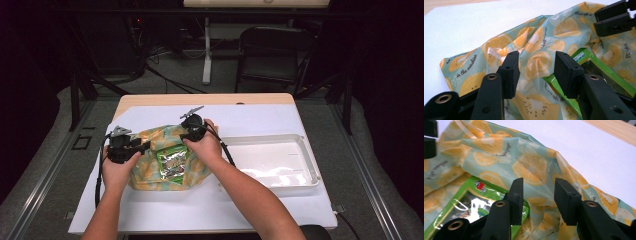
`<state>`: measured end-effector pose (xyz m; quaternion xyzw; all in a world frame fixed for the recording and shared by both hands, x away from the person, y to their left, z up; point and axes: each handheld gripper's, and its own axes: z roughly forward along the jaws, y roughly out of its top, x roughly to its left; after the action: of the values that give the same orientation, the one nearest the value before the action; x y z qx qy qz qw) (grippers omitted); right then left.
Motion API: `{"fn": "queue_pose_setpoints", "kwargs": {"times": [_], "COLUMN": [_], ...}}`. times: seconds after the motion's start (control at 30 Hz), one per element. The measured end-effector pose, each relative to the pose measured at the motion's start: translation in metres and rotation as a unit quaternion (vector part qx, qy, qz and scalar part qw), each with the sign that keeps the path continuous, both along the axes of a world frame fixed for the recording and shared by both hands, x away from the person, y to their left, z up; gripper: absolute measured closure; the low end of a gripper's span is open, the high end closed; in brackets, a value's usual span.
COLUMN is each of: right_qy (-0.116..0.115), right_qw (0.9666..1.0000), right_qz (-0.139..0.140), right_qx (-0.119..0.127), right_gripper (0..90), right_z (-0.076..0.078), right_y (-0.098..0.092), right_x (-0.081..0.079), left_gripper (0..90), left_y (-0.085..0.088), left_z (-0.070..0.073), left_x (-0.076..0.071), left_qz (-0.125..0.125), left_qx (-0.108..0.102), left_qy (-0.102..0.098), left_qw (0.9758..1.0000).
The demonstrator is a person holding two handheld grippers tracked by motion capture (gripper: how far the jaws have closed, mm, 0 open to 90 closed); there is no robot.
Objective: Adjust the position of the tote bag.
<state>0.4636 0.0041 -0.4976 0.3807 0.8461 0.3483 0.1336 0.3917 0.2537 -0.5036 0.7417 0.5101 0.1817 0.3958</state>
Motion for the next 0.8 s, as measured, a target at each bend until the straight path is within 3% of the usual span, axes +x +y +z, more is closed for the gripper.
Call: {"fn": "queue_pose_setpoints", "kwargs": {"times": [0.1, 0.33, 0.8], "right_qy": [-0.010, -0.019, 0.011], "right_qw": [0.9999, 0.9993, 0.9975], "right_qz": [0.006, 0.033, 0.068], "right_qx": [0.009, -0.005, -0.017], "right_gripper": [59.7, 63.7, 71.0], "right_z": [0.006, 0.017, 0.002], "right_y": [0.000, -0.007, -0.029], "right_x": [-0.005, -0.023, -0.057], "left_gripper": [55.3, 57.8, 58.3], "left_y": [0.000, -0.002, -0.004], "left_z": [0.001, 0.003, 0.005], "left_x": [-0.001, -0.002, -0.004], "left_qz": [0.000, -0.002, -0.002], "left_qx": [0.003, 0.006, 0.016], "left_qy": [-0.003, -0.006, -0.012], "left_qw": [1.0000, 1.0000, 0.9998]}}
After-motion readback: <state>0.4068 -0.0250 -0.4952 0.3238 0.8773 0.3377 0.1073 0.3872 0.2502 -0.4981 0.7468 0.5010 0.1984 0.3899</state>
